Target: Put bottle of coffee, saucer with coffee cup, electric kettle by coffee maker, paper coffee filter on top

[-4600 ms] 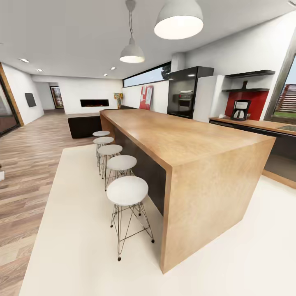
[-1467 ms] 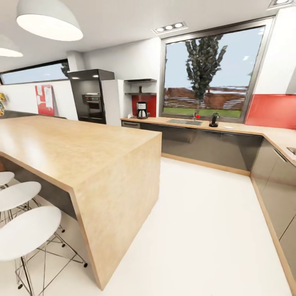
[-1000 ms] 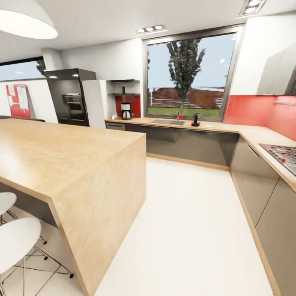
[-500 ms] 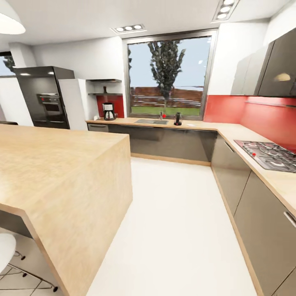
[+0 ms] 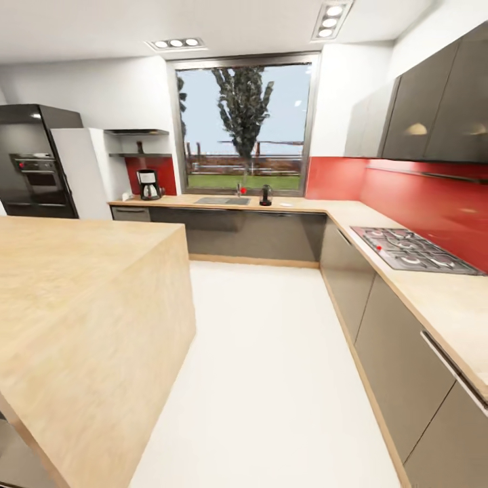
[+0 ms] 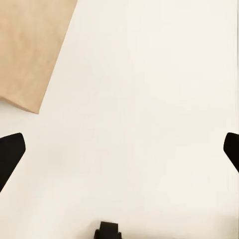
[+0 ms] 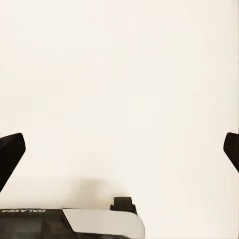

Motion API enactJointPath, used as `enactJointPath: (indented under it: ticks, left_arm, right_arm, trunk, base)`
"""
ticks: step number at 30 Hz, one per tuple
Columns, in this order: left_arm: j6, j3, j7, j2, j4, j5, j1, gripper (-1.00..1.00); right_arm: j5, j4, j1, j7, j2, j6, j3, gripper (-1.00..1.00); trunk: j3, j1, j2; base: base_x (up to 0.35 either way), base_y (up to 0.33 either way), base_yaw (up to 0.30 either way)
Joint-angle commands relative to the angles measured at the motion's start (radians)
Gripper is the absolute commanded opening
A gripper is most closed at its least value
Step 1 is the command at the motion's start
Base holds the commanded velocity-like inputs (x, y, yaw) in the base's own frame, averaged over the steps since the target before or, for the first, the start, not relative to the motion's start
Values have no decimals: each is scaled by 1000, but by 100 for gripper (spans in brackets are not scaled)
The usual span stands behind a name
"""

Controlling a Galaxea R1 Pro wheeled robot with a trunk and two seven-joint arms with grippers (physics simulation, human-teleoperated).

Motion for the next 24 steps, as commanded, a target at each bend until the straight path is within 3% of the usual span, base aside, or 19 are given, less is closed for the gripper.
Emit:
enactJointPath:
  ticks: [1,6,16,24]
  left_arm:
    - [-8,-1,0,0,2,13,1,100]
    - [-18,0,0,1,5,28,2,100]
    - [-20,0,0,6,5,48,1,100]
    - [-19,0,0,6,5,51,0,100]
  right_arm:
    - [0,25,-1,0,1,-23,1,100]
    - [3,71,-1,0,-2,-101,1,100]
    - [7,87,-1,0,-5,-116,2,100]
    - [9,88,-1,-4,1,-117,3,100]
  trunk:
    - [2,-4,6]
    - [16,-23,41]
    - [42,-61,111]
    - [58,-92,167]
  base:
    - [0,0,-269]
    - [0,0,-269]
    - [0,0,-258]
    - [0,0,29]
